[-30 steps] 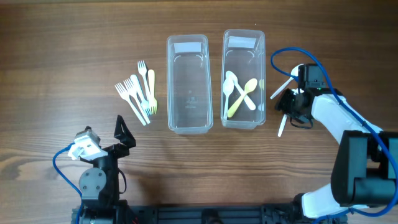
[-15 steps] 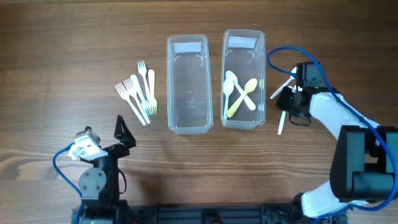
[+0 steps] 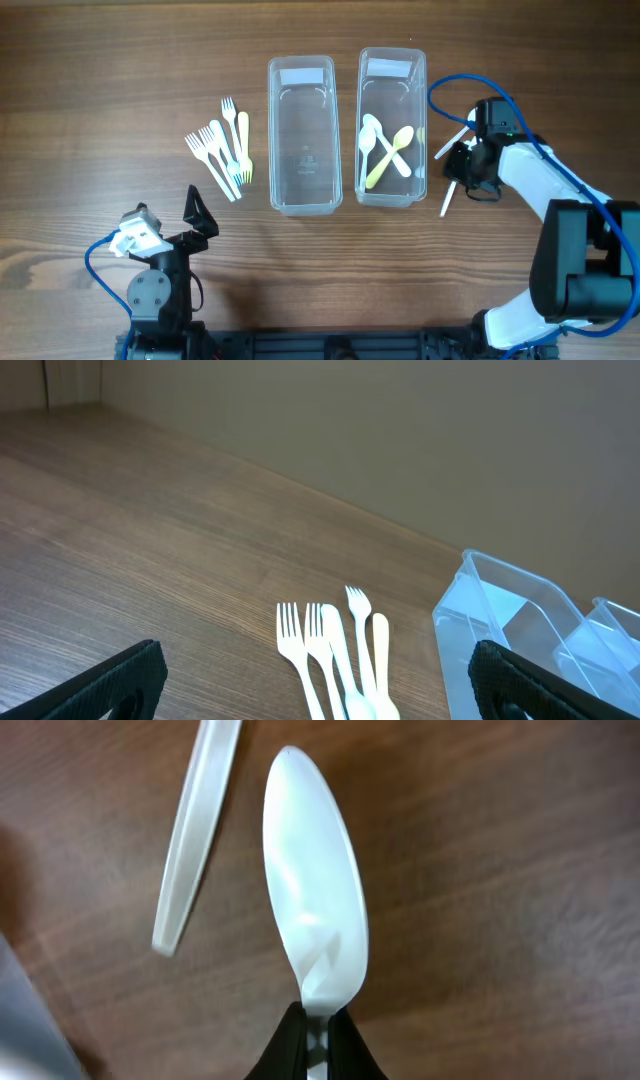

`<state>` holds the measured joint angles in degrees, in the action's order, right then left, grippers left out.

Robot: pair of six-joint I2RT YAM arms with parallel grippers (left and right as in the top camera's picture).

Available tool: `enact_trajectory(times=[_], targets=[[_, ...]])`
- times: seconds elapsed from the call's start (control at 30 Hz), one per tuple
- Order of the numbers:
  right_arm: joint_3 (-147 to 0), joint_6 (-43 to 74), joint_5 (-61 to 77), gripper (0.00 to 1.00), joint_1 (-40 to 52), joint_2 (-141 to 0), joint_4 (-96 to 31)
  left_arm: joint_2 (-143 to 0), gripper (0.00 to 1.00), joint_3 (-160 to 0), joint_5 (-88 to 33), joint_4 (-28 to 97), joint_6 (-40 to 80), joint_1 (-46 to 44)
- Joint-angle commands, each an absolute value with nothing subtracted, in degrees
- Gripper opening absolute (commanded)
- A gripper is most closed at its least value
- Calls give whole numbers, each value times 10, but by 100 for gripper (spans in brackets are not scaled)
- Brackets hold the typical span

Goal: Pack container
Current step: 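Grasp the next white spoon with the right gripper, then place the white spoon into the right container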

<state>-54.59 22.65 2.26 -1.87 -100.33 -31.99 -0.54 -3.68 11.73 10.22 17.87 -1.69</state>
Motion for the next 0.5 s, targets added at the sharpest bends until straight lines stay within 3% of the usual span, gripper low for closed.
enact_trajectory(times=[0.0, 0.27, 0.47], targets=[[-587, 225, 65, 4, -17, -1012, -355, -4, 100, -32, 114, 101, 171, -11], [-660, 225, 83, 4, -17, -919, -422, -4, 100, -32, 114, 101, 171, -11], [-695, 209, 137, 4, 0, -811, -385, -4, 100, -32, 114, 101, 171, -11]])
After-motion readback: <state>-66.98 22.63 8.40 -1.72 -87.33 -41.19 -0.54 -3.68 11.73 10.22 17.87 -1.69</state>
